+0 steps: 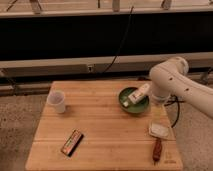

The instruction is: Move the arm in a circular motion

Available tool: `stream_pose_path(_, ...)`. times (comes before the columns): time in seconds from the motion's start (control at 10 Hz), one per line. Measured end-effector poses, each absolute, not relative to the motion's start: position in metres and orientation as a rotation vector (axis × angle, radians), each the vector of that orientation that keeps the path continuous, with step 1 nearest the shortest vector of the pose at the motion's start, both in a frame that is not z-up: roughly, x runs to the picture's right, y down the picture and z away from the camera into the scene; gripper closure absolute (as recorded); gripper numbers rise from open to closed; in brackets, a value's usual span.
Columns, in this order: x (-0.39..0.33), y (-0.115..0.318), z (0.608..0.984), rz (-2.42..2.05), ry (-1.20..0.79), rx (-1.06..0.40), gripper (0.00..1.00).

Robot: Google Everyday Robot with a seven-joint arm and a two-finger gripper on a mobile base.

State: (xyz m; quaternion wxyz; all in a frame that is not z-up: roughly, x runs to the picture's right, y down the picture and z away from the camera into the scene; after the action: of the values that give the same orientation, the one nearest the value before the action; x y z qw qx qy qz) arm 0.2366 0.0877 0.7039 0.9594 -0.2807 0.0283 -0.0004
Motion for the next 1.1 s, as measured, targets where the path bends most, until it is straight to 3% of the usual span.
stream_pose_path(1.1,0.150,0.059,0.743,-0.076,0.066,-0.574,0.20)
